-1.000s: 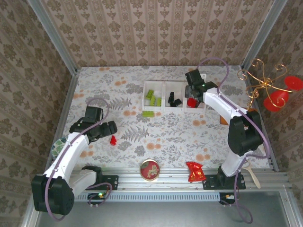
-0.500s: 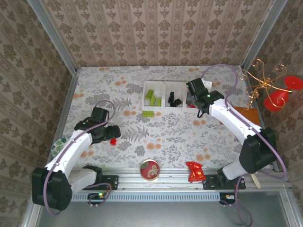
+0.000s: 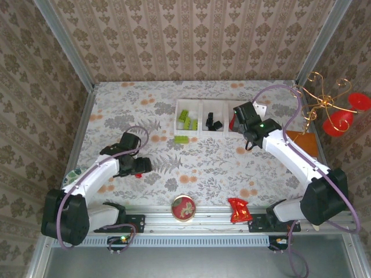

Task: Sort the legos into containers by color
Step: Pick up the lego from the bottom-left of the table.

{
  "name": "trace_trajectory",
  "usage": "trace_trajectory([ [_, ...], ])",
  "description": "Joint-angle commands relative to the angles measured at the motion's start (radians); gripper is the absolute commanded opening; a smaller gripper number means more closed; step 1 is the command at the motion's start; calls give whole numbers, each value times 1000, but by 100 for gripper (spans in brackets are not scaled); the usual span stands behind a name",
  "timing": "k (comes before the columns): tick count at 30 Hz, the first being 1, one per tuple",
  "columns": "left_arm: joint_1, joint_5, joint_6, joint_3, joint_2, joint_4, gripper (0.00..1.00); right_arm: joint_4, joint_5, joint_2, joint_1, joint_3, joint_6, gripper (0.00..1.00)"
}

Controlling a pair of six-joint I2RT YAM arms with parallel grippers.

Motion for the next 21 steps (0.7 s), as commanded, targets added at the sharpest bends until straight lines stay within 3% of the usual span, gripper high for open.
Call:
trace_trajectory([
  [1,-7,-19,-27,-20,18,8,75,31,20,-22,4,-21,18,100],
  [14,-9,-59,-39,-22,109,84,40,30,18,-34,4,-38,29,100],
  [21,-8,-64,-41,-29,130,95,31,27,21,-38,4,-43,35,100],
])
